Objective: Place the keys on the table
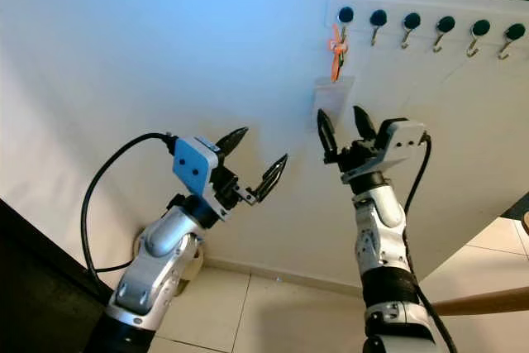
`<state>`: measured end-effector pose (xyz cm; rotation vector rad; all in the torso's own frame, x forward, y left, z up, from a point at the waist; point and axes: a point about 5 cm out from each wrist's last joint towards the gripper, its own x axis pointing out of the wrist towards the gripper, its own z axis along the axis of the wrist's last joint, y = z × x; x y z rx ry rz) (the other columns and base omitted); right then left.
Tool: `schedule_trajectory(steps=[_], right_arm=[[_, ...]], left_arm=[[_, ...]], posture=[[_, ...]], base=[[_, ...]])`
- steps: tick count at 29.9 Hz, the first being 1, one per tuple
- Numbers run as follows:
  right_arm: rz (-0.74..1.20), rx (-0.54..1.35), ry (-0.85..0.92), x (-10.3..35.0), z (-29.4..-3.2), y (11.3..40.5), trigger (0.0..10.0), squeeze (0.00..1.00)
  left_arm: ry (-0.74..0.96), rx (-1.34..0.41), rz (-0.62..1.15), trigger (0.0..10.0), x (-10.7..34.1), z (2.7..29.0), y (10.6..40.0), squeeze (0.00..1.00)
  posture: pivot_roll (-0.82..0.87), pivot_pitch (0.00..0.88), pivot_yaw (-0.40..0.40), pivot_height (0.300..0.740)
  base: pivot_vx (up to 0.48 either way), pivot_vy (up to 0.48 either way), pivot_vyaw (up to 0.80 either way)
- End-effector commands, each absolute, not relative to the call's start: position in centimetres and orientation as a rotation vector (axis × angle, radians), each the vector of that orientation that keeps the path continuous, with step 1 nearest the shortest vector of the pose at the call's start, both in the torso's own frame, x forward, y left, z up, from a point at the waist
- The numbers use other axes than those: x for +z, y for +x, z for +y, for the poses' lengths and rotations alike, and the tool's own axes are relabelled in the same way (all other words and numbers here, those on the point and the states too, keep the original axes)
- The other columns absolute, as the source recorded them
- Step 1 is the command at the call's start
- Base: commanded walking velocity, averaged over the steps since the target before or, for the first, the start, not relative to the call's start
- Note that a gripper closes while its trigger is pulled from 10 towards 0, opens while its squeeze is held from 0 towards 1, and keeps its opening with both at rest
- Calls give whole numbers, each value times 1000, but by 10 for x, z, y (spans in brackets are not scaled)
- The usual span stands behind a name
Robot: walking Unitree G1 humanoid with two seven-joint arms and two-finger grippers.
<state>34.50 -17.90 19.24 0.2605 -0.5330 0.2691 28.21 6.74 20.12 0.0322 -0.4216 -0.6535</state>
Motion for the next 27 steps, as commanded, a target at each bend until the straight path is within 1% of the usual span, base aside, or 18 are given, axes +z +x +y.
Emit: schedule_trajectory(steps=[1, 4, 9, 14, 21, 27], right_arm=[[-474, 245, 333, 177, -183, 344, 10000, 0], [-381, 276, 446, 155, -178, 342, 10000, 0], [-345, 297, 477, 148, -174, 343, 10000, 0], [-338, 304, 485, 147, -174, 345, 10000, 0], [-359, 307, 522, 157, -182, 354, 10000, 0], [-359, 347, 537, 161, -178, 358, 10000, 0]], left_arm=[[16, -663, -420, 10000, 201, 65, 280, 0], [17, -665, -418, 10000, 200, 64, 280, 0], [20, -662, -419, 10000, 201, 66, 280, 0], [21, -662, -419, 10000, 201, 66, 281, 0], [24, -658, -421, 10000, 202, 67, 281, 0], [26, -658, -422, 10000, 202, 67, 282, 0]], posture=[[47, 142, -15, 740], [51, 143, -13, 740], [53, 144, -13, 740], [57, 143, -13, 740], [60, 141, -11, 740], [61, 140, -13, 740]], base=[[0, 0, 0], [0, 0, 0], [0, 0, 0], [0, 0, 0], [0, 0, 0], [0, 0, 0]])
